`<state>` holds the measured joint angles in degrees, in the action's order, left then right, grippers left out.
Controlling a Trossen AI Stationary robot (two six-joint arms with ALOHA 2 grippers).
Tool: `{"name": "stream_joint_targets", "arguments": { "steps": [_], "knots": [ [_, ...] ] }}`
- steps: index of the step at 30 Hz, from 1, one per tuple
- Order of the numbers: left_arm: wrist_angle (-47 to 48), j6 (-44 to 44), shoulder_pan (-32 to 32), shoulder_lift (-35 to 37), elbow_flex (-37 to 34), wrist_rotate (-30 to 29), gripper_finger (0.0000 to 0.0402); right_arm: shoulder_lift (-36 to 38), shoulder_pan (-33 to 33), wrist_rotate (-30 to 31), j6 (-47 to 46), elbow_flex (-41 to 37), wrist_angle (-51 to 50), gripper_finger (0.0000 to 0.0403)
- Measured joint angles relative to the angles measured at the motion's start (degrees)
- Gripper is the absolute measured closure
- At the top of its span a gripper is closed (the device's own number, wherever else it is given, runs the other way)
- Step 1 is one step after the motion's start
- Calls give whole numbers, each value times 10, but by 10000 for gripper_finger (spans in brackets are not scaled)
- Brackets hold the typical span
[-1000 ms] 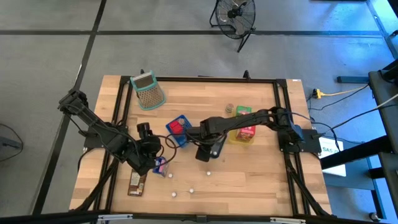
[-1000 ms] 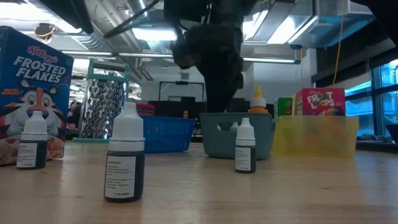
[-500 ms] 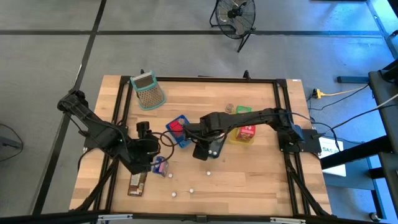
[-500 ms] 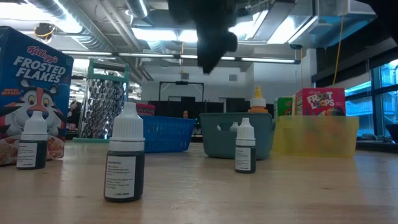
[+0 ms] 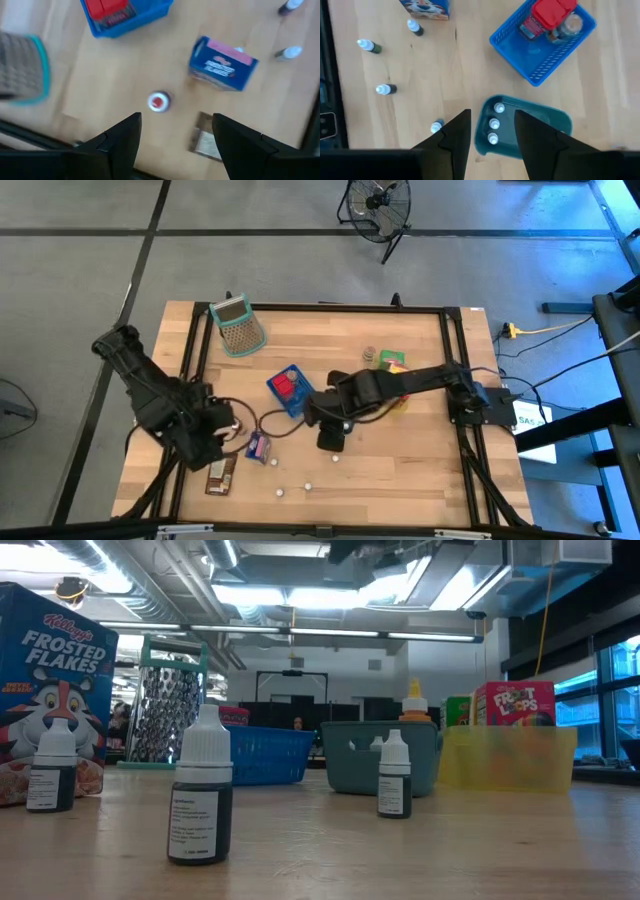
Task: Pick & Place Kitchen Items
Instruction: Put the orange seasoning pack into the blue bin
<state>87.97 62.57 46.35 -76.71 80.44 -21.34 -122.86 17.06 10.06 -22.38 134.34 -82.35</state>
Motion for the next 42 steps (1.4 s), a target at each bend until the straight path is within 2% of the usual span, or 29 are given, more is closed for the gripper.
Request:
{"name": "stream_joint_targets", "arguments": {
  "steps": [5,13,20,24,27,31,34,42],
  "knots": [
    [-9,147,55,-1,0,-12,162,6,32,51,-41,2,-15,249],
    [-7,327,135,-39,0,-17,162,6,78,116,-72,2,-12,249],
    [-7,392,189,-113,0,12,162,6,111,215,-72,2,-6,249],
    [-8,456,206,-148,0,55,162,6,119,234,-72,2,5,249],
    [-15,413,215,-174,-1,81,162,6,121,234,-72,2,6,249],
    [-39,263,220,-204,-1,79,162,6,122,234,-72,2,8,249],
    [-53,185,220,-218,-1,74,162,6,122,234,-72,2,13,249],
    [-60,166,204,-226,-1,38,162,6,122,234,-72,2,18,249]
  ]
}}
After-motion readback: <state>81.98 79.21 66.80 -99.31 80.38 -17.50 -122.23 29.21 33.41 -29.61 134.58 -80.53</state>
